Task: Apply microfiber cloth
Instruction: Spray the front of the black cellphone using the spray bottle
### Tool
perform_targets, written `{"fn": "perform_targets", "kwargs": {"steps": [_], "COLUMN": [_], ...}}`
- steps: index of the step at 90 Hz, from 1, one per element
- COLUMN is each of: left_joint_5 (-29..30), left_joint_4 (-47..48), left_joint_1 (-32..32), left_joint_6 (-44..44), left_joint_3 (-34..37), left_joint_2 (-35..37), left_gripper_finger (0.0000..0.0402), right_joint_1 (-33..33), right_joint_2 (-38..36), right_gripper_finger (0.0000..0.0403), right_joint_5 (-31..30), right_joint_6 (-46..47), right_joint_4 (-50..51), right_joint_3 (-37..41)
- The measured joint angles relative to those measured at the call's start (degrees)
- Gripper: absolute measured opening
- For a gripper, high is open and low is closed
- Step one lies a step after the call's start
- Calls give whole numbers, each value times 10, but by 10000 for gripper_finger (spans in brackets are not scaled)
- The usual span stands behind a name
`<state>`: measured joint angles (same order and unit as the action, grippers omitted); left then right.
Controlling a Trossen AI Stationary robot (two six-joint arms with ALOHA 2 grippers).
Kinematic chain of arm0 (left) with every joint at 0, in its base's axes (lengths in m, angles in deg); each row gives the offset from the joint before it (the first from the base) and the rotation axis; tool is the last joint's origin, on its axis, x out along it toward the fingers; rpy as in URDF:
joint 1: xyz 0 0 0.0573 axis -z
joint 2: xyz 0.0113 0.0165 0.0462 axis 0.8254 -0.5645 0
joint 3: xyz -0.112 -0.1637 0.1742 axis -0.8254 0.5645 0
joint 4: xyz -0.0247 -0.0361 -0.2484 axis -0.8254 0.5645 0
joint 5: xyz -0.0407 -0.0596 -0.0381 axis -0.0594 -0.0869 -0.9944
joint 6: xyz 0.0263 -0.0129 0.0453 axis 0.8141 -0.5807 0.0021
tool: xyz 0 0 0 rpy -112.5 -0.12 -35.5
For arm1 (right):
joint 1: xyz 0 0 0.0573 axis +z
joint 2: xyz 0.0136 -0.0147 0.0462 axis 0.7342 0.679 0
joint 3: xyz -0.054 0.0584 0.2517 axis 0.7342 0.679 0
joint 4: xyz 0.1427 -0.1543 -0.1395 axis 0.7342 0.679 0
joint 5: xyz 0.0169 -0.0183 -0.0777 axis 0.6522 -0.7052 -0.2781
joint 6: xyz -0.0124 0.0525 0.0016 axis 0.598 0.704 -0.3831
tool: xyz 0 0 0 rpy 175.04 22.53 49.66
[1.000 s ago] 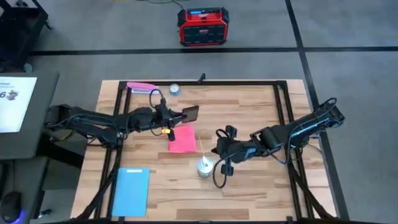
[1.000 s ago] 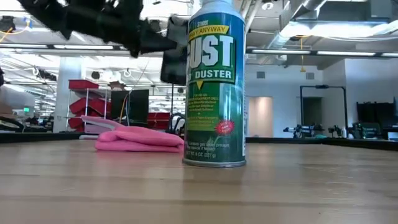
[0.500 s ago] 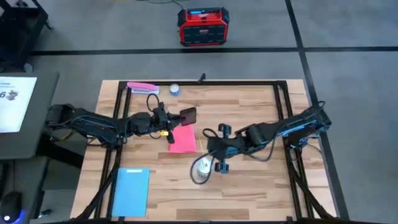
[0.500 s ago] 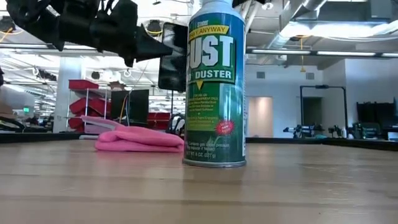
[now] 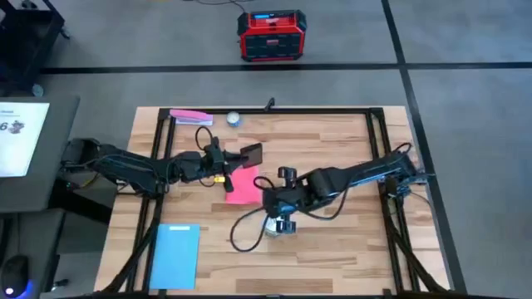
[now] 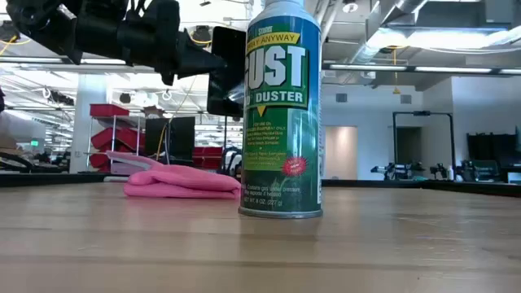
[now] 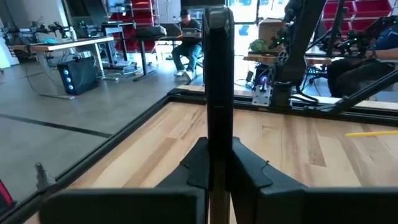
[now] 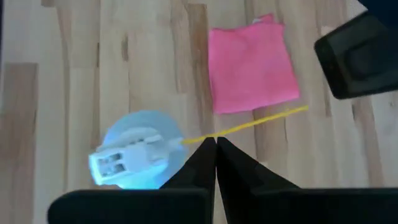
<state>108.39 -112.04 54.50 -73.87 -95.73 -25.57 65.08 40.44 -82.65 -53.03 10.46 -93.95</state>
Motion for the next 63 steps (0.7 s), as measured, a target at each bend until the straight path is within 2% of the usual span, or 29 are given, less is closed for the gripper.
{"fn": "perform_targets", "kwargs": {"steps": [37,63], "left_joint_5": [0,24], "left_joint_4": [0,-1], "left_joint_1": [12,36], "left_joint_6": [-15,-33], "left_joint_3": [0,0], "left_joint_2": [0,0], "left_gripper_finger": [11,11], "right_joint_1": [4,9], "right_joint_2": [0,0], "right_gripper_finger": [0,0], "right_joint_5": [14,20], "right_joint_6": [10,20], "right_joint_4": [7,8], "right_joint_3": [-19,-19]}}
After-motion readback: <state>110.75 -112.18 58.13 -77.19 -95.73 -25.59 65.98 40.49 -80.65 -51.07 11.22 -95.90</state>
